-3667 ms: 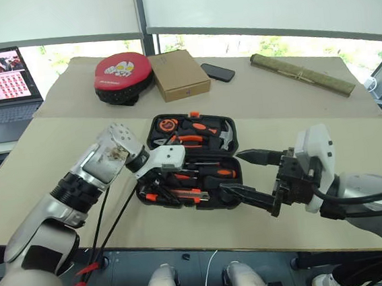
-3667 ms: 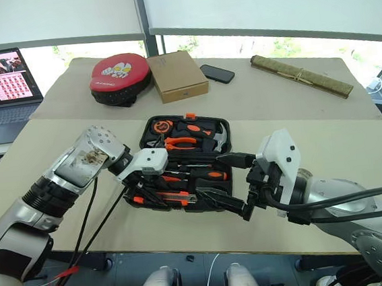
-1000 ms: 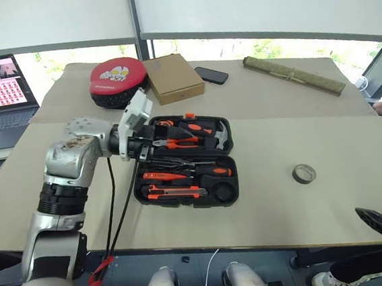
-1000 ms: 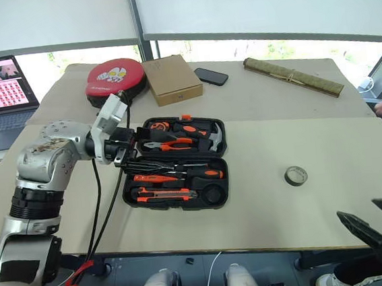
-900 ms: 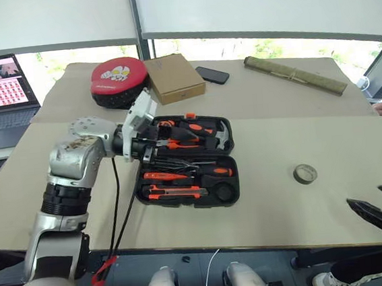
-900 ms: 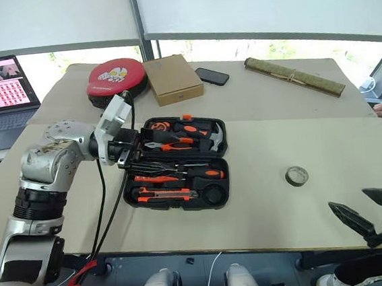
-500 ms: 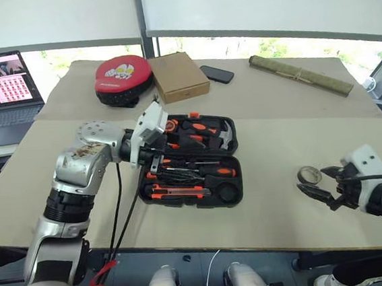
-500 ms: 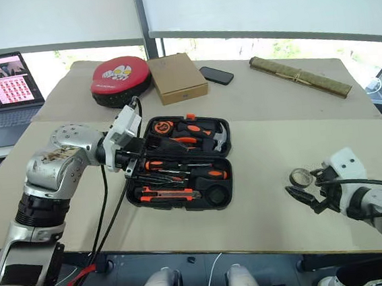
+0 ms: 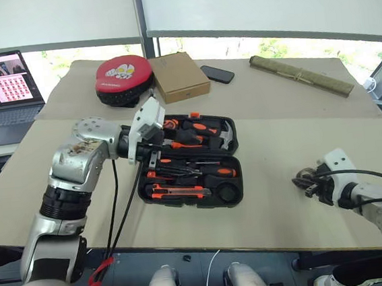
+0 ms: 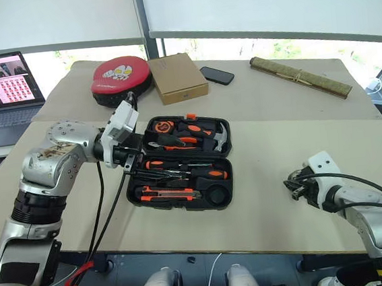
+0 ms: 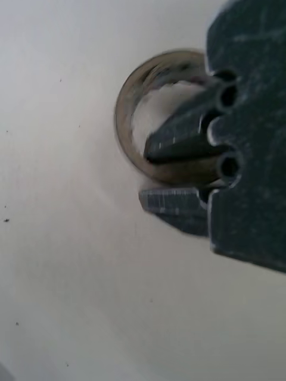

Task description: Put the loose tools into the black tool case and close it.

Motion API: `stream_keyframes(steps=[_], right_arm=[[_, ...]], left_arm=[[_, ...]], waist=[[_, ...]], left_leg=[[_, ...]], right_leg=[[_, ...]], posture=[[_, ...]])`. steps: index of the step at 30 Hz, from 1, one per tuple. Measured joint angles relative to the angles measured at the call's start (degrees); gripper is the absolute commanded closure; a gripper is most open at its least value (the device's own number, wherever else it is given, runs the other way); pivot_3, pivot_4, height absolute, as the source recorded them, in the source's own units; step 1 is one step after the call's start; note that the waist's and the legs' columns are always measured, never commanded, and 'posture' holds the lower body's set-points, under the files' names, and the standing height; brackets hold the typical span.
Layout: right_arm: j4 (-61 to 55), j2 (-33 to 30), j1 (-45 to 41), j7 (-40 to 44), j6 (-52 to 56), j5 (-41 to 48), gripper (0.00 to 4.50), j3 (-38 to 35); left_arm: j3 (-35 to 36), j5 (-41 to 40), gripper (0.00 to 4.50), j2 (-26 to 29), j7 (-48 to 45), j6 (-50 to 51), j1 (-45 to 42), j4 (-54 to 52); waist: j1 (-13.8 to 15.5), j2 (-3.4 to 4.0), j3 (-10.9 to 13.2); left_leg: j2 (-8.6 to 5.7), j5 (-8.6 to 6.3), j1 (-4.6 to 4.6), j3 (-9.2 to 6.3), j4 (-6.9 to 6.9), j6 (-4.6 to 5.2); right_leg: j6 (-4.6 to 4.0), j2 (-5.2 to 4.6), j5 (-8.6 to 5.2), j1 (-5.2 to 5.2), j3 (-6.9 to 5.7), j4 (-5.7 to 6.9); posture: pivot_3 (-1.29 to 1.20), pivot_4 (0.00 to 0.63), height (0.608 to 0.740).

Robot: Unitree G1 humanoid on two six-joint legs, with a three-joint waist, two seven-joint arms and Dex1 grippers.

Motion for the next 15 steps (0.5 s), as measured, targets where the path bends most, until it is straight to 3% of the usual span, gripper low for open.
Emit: stream_keyframes(steps=[5,9,15], right_arm=[[-4.24,0.37,1.06,1.71,0.46,1.79,4.47,-0.75],[-17.75,0.42,-2.06,6.59,5.71,11.62,4.47,0.30],[-27.14,-1.91,-10.90,10.45,11.30,14.65,4.47,12.26]], left_arm=[[-0.30,0.67,0.00,0.83,-0.40,-0.86,0.12,0.29],[-2.44,2.01,0.00,4.27,-3.62,-2.08,2.94,-0.65],[-3.92,4.16,0.00,8.28,-6.81,-5.37,6.70,-1.33]], waist=[[-0.02,0.00,0.00],[-0.94,0.12,0.05],[-0.21,0.07,0.09]], left_leg=[[0.00,0.00,0.00,0.00,-0.01,0.00],[0.08,0.00,0.04,-0.04,-0.09,0.00],[0.04,0.00,-0.04,0.00,-0.06,-0.01]], right_leg=[[0.00,0.00,0.00,0.00,0.00,0.00],[-0.04,0.08,0.00,-0.06,0.04,0.05],[-0.06,-0.02,-0.02,-0.10,-0.05,-0.01]], posture=[[0.00,0.150,0.740],[0.00,0.150,0.740],[0.00,0.150,0.740]])
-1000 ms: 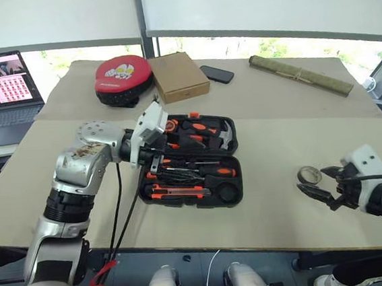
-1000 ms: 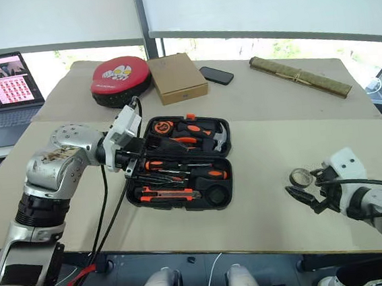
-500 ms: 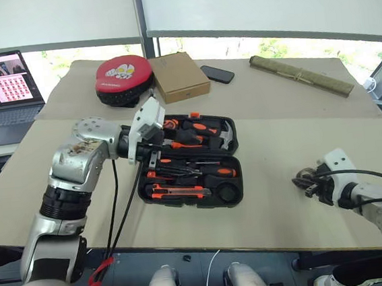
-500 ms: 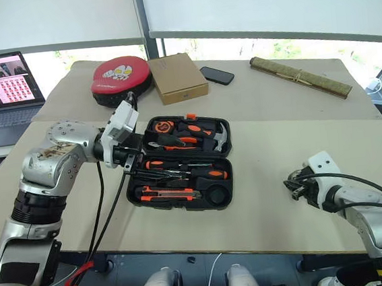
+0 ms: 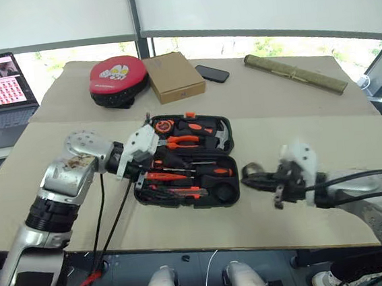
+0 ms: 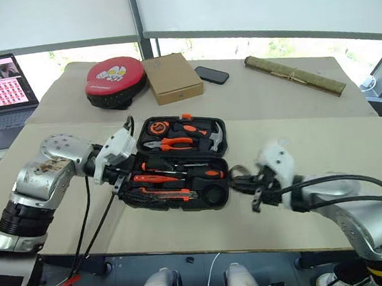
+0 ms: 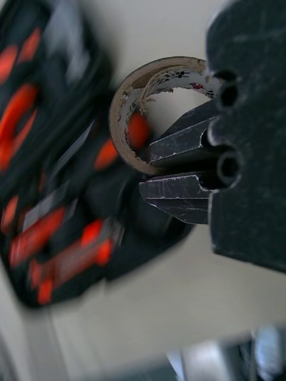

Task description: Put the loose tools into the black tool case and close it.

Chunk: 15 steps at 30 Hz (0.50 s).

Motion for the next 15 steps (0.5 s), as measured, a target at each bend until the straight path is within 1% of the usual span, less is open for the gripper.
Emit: stream_keyframes(steps=[3,8,10,12,15], right_arm=[[0.76,0.36,-6.21,1.03,0.49,-3.01,4.47,8.49],[6.36,0.96,-10.29,1.74,0.47,-8.01,4.47,14.86],[7.43,0.97,-10.56,2.36,0.47,-9.02,3.70,15.93],[7.84,1.01,-10.99,3.00,0.47,-9.36,3.17,16.60],[7.85,1.12,-11.37,3.38,0.48,-9.71,2.04,16.75]], left_arm=[[0.08,0.02,0.00,0.49,0.05,-0.13,0.44,-0.82],[0.24,-0.07,0.00,0.66,0.96,-0.08,1.61,-2.48],[0.29,-0.10,0.00,0.73,1.38,-0.03,1.86,-2.71],[0.42,-0.13,0.00,0.78,1.72,0.04,1.92,-2.93],[0.69,-0.15,0.00,1.02,2.01,0.13,1.99,-3.16]], waist=[[0.21,0.00,0.00],[0.63,-0.01,0.00],[0.68,-0.01,0.00],[0.68,-0.01,0.00],[0.68,-0.01,0.00]], left_leg=[[0.00,0.00,-0.15,0.08,0.12,0.01],[0.01,-0.01,-0.26,0.11,0.12,0.02],[0.02,0.00,-0.44,0.11,0.13,0.02],[0.01,0.00,-0.52,0.13,0.18,0.02],[0.02,0.00,-0.51,0.13,0.18,0.02]], right_leg=[[0.02,-0.02,0.02,-0.14,0.05,0.02],[0.03,0.00,0.02,-0.31,0.06,0.09],[0.02,0.02,0.02,-0.56,0.07,0.20],[0.02,0.02,0.02,-0.71,0.12,0.39],[0.01,0.04,0.02,-0.71,0.12,0.40]], posture=[[0.00,0.150,0.740],[0.00,0.150,0.740],[0.00,0.150,0.740],[0.00,0.150,0.740],[0.00,0.150,0.740]])
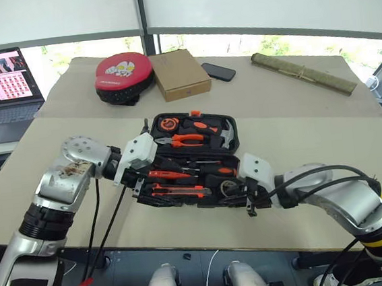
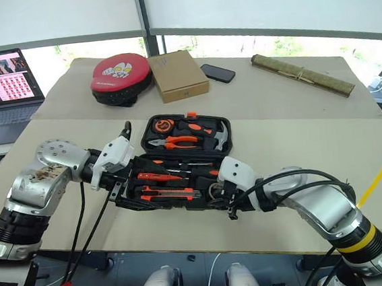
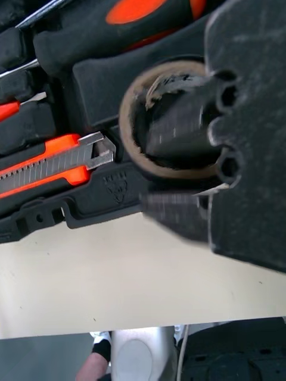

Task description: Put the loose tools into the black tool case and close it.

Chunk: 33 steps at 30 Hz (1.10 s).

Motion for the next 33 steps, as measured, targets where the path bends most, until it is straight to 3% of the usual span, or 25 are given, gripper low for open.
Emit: stream_keyframes(steps=[6,11,14,17,22,25,33], right_arm=[[-1.93,0.79,-0.05,-0.05,1.54,1.80,0.13,-2.42],[-3.04,-0.79,0.33,-0.25,5.28,8.70,0.13,-16.06],[0.04,-2.89,2.64,-0.57,5.99,9.73,0.73,-22.78],[6.33,-3.85,5.79,-0.92,4.49,7.65,1.79,-25.26],[16.16,-2.31,4.69,-1.96,-1.65,1.03,3.44,-21.54],[21.64,0.41,1.89,-1.38,-5.65,-2.51,4.47,-17.22],[26.44,3.75,-4.70,0.73,-10.23,-8.78,4.47,-10.46]], left_arm=[[0.40,-0.04,0.00,0.20,0.99,1.05,0.50,-0.38],[4.98,-0.63,0.00,-0.04,6.72,4.99,0.56,2.28],[8.77,-0.33,0.60,-0.18,11.55,5.64,0.52,7.41],[10.46,3.76,1.72,2.01,14.69,-0.28,1.79,16.77],[7.72,12.39,3.51,1.61,18.25,-10.07,0.95,29.98],[5.59,15.31,4.50,-0.89,18.62,-14.43,0.38,32.78],[3.82,15.76,4.50,-3.51,14.29,-13.07,0.40,29.75]], waist=[[0.00,0.00,0.00],[0.13,-0.02,0.01],[0.16,-0.04,0.00],[-0.16,-0.04,0.00],[-0.41,-0.04,0.00],[-0.31,-0.04,0.01],[0.22,-0.03,0.01]], left_leg=[[0.01,0.00,-0.01,0.00,0.00,0.00],[0.00,0.00,0.02,-0.01,0.00,0.00],[0.00,0.00,0.04,0.00,-0.02,0.00],[0.00,0.00,0.08,0.06,-0.06,0.00],[0.00,0.00,0.06,0.11,-0.04,0.00],[0.00,0.00,0.00,0.14,-0.02,0.00],[0.00,0.00,-0.16,0.12,-0.01,0.00]], right_leg=[[0.00,0.00,0.00,-0.01,0.00,0.00],[0.00,-0.01,0.00,0.04,-0.02,0.00],[0.00,-0.02,0.00,0.05,-0.02,-0.02],[-0.02,0.00,0.01,0.00,0.02,0.00],[-0.03,0.00,0.01,-0.03,0.03,0.03],[-0.03,-0.02,0.01,-0.05,0.03,0.01],[-0.01,-0.02,0.02,-0.13,-0.02,0.01]], posture=[[0.00,0.150,0.740],[0.00,0.150,0.740],[0.00,0.150,0.740],[0.00,0.150,0.740],[0.00,0.150,0.740],[0.00,0.150,0.740],[0.00,0.150,0.740]])
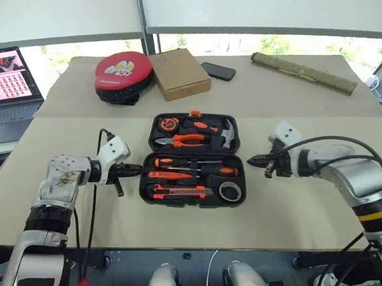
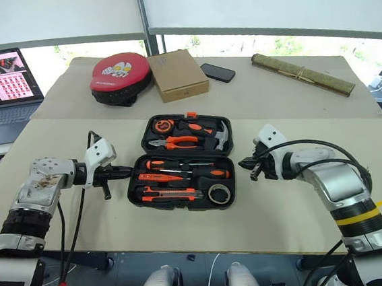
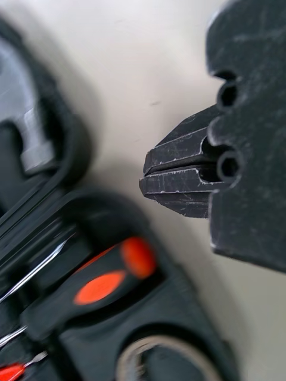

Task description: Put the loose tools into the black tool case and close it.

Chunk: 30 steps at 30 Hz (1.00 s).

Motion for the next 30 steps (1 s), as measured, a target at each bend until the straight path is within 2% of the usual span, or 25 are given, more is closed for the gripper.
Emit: stream_keyframes(steps=[7,14,19,26,27,29,30], right_arm=[[-7.87,-2.71,4.28,3.59,2.27,0.47,4.47,-0.32],[-20.91,-6.24,14.86,5.20,6.48,3.37,4.47,-3.32],[-24.52,-6.29,19.65,4.40,7.31,3.80,4.47,-5.90],[-25.49,-6.26,21.53,2.40,7.42,4.72,4.47,-9.76],[-25.49,-6.26,21.55,2.34,7.69,5.16,4.50,-10.53],[-25.33,-6.25,21.56,1.68,9.42,6.65,3.91,-12.77],[-25.08,-6.19,21.37,1.54,10.31,7.46,3.75,-13.44]], left_arm=[[0.73,-0.34,4.50,1.75,-4.31,2.29,2.92,-5.01],[2.10,-2.47,4.50,5.80,-8.28,5.84,9.63,-13.80],[3.00,-4.32,4.50,7.11,-9.54,8.67,13.63,-19.08],[3.07,-5.61,4.50,6.45,-9.14,10.61,14.81,-21.24],[3.05,-5.68,3.99,6.41,-8.94,10.65,14.41,-20.90],[3.11,-5.66,3.51,6.13,-7.72,11.38,11.64,-17.76],[3.13,-5.65,3.08,5.99,-7.18,12.05,10.17,-16.03]], waist=[[-0.07,0.00,0.00],[-0.11,0.00,0.00],[-0.10,0.00,0.00],[0.09,0.00,0.00],[0.09,0.00,0.00],[0.10,-0.01,0.00],[0.08,-0.01,0.00]], left_leg=[[0.03,-0.04,-0.04,-0.03,-0.07,0.04],[0.03,-0.06,0.00,-0.03,-0.06,0.05],[0.03,-0.06,0.06,-0.02,-0.05,0.05],[0.01,-0.06,0.06,-0.02,-0.01,0.05],[0.01,-0.06,0.07,-0.03,0.00,0.05],[0.01,-0.05,0.09,-0.05,0.01,0.05],[0.01,-0.05,0.13,-0.05,0.01,0.05]], right_leg=[[-0.01,0.01,0.00,-0.07,-0.05,0.01],[-0.01,-0.01,-0.01,-0.01,-0.05,-0.01],[-0.01,-0.02,-0.01,0.02,-0.04,0.00],[-0.01,-0.03,-0.01,0.04,-0.04,0.01],[-0.01,-0.03,-0.01,0.06,-0.04,0.01],[-0.01,-0.02,-0.01,0.07,-0.05,0.02],[-0.01,-0.02,-0.01,0.11,-0.05,0.04]], posture=[[0.00,0.150,0.740],[0.00,0.150,0.740],[0.00,0.150,0.740],[0.00,0.150,0.740],[0.00,0.150,0.740],[0.00,0.150,0.740],[0.00,0.150,0.740]])
